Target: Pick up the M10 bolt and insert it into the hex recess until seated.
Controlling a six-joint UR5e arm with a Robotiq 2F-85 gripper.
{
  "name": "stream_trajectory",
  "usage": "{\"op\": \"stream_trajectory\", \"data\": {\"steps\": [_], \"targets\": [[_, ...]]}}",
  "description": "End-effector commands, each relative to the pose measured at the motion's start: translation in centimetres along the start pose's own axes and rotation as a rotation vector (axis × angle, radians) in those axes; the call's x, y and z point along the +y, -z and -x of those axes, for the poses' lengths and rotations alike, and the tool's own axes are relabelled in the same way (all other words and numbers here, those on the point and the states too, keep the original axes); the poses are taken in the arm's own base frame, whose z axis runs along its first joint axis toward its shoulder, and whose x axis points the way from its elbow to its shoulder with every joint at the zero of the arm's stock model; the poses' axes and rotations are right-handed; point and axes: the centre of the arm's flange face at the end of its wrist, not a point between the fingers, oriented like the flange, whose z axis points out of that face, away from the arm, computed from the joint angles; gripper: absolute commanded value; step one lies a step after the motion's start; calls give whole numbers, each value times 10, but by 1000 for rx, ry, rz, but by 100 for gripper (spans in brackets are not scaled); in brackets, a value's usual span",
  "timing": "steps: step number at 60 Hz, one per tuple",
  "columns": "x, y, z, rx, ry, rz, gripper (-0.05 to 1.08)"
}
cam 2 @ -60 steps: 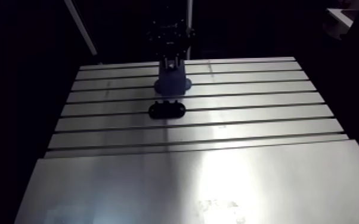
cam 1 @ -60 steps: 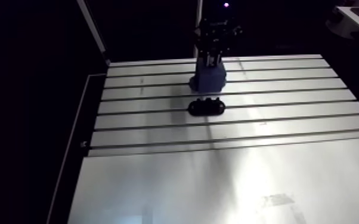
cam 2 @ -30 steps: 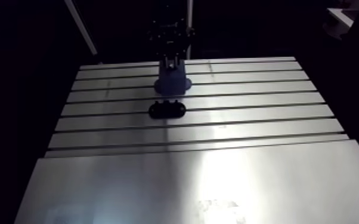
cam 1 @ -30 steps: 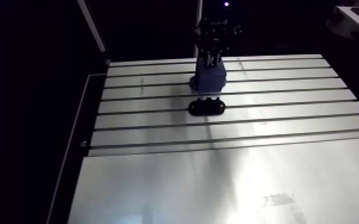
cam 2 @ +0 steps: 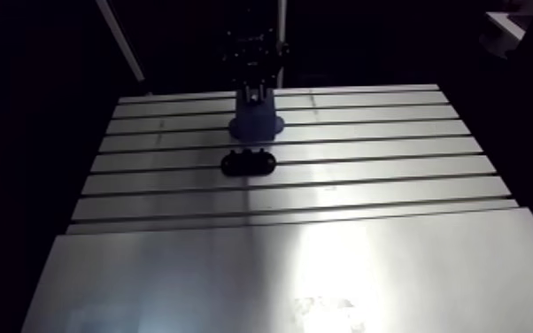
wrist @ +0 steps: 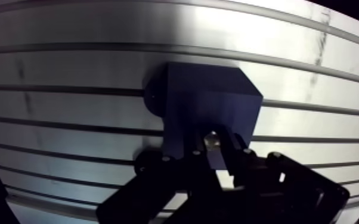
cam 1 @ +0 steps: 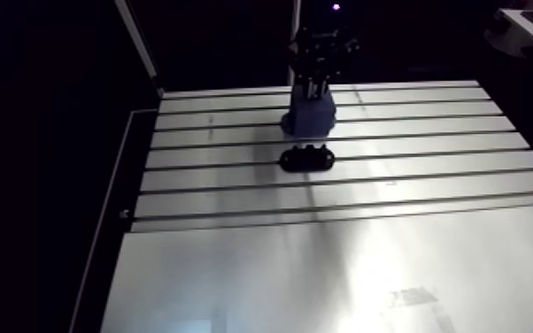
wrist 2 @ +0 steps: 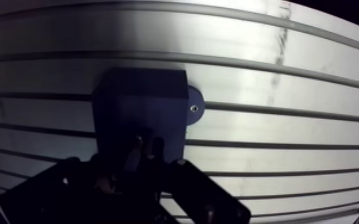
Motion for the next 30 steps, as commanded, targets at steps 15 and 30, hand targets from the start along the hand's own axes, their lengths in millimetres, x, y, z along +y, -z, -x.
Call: {"op": "stream_trajectory", "data": {"steps": [15,30], "targets": [[0,-2,1,-5,3,-1,74],[0,-2,1,-4,10,1,75]]}}
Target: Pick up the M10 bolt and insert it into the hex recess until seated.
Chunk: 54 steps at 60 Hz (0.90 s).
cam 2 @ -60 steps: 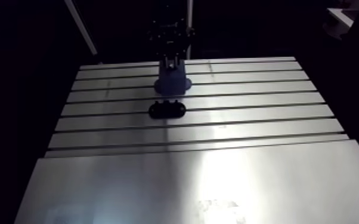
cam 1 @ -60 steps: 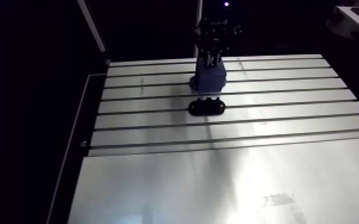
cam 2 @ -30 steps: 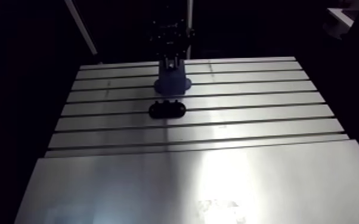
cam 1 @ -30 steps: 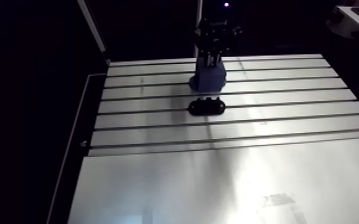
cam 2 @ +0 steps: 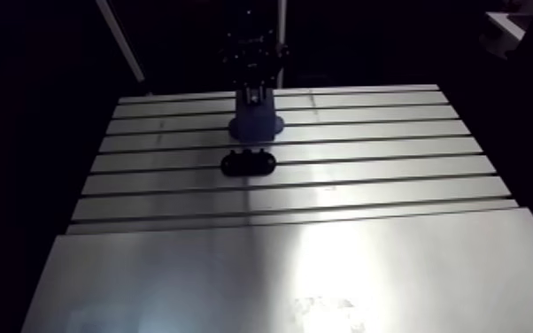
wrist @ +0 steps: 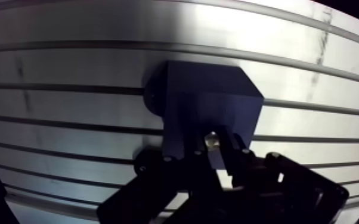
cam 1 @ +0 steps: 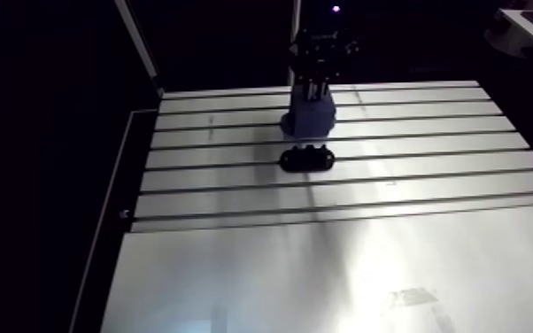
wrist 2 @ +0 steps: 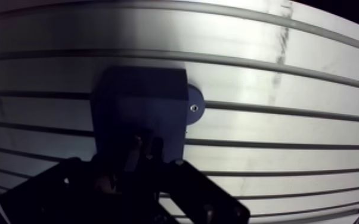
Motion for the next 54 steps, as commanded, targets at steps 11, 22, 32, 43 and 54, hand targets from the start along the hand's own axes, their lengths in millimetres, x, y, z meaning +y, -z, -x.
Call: {"op": "stream_trajectory", "data": {"steps": [11,22,32,43,54], "targets": [[0,1,0,1,21,3,76],[0,3,-1,6,29,3,76],[1,6,-1,10,34,3,76],[1,6,-2,12,38,4,76],[1,6,-1,9,59,3,76]]}}
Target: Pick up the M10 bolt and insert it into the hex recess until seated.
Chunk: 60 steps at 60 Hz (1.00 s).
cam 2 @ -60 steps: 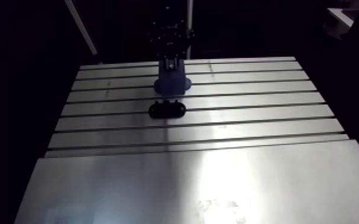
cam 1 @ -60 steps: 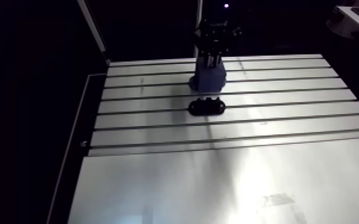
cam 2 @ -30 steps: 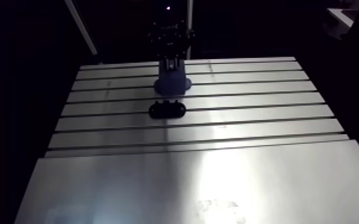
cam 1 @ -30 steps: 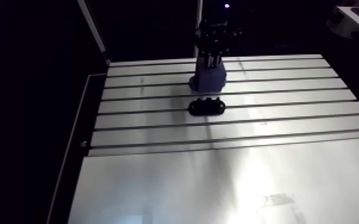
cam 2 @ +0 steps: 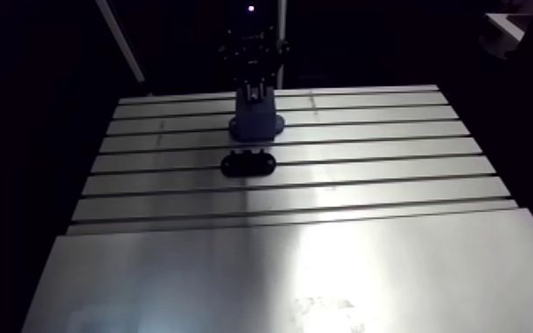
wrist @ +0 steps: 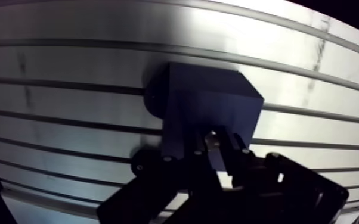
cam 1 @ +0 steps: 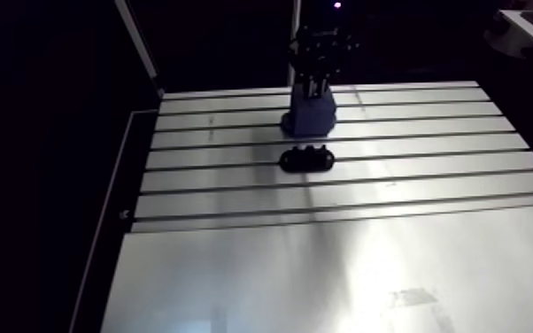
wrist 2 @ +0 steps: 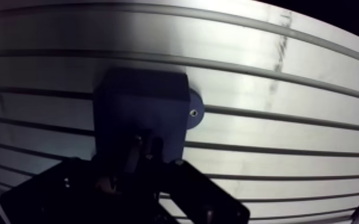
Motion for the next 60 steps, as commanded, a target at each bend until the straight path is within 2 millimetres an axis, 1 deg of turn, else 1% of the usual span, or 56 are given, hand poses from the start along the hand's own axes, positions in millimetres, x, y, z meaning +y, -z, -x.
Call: {"op": "stream_trajectory", "data": {"steps": [1,13,44,60], "targets": [[0,0,0,-2,19,0,76],[0,-3,1,-8,50,-2,76],[-1,4,-1,-1,155,-2,76],[-3,4,-1,-3,187,-2,76]]}}
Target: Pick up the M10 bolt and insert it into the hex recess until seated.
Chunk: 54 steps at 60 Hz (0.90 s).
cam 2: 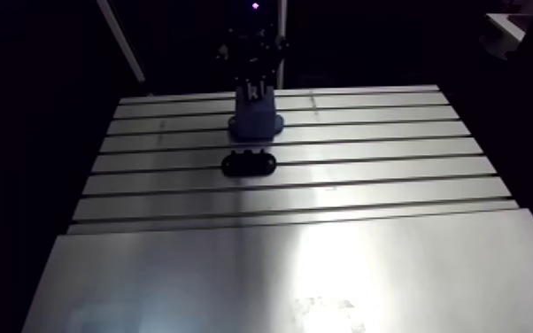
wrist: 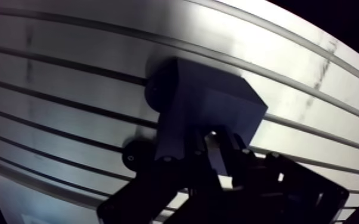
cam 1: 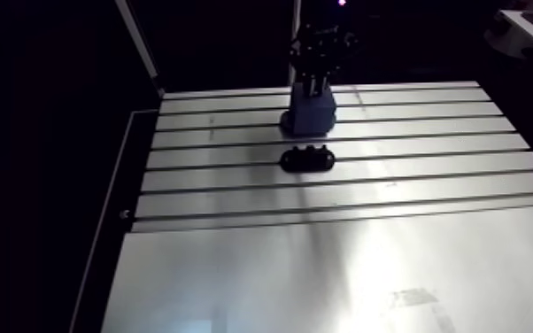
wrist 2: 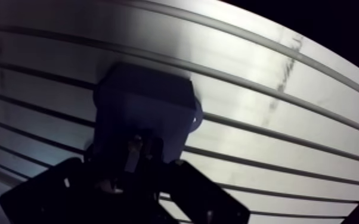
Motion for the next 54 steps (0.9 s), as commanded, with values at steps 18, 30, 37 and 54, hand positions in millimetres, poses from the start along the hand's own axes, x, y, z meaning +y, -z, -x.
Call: {"op": "stream_trajectory", "data": {"steps": [18,30,37,54], "targets": [[-5,-2,0,-6,58,-1,76],[-5,-4,0,-11,65,-3,76],[-6,-4,0,-10,116,-3,76],[-6,-3,0,-9,125,-1,76]]}}
